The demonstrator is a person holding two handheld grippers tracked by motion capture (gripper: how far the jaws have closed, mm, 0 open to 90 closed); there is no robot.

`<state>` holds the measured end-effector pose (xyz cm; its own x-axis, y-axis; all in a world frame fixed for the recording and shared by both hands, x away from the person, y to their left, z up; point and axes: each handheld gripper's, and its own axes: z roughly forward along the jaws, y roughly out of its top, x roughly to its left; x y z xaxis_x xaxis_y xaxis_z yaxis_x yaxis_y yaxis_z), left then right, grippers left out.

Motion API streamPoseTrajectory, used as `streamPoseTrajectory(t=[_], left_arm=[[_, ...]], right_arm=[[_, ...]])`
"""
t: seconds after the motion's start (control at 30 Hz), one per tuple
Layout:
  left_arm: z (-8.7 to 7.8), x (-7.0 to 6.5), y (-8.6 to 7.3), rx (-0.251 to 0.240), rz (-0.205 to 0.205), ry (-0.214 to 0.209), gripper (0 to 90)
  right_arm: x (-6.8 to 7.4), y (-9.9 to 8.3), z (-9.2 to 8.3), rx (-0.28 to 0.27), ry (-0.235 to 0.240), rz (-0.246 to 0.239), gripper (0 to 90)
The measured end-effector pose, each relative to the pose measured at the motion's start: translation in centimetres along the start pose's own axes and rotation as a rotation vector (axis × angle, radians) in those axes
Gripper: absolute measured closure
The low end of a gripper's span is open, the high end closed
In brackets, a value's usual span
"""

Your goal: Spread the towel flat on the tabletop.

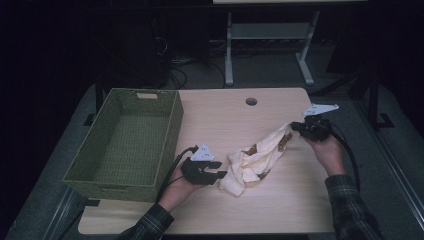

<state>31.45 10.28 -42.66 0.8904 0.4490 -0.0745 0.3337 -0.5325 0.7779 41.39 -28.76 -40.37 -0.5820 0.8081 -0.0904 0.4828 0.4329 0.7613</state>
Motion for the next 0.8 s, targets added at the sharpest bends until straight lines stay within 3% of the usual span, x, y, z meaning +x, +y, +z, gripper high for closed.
streamPoseTrajectory(t=[0.13,0.2,0.37,0.53,0.8], left_arm=[[0.2,0.0,0.0,0.008,0.005,-0.004,58.5],[0.2,-0.1,0.0,0.009,0.002,-0.006,58.3],[0.5,-0.2,0.0,0.011,0.000,-0.013,58.3],[1.2,-0.9,0.3,0.011,0.006,-0.032,58.3],[2.4,-1.9,0.3,0.035,0.023,-0.062,58.4]], right_arm=[[-1.2,0.8,2.0,0.022,-0.019,0.017,86.4],[-1.4,0.8,2.4,0.015,-0.029,0.032,75.7],[-0.7,0.2,1.3,0.020,-0.028,0.024,65.6],[0.8,-0.9,-0.1,0.017,0.040,0.028,64.6],[4.8,-3.3,-1.0,0.006,0.173,0.022,67.1]])
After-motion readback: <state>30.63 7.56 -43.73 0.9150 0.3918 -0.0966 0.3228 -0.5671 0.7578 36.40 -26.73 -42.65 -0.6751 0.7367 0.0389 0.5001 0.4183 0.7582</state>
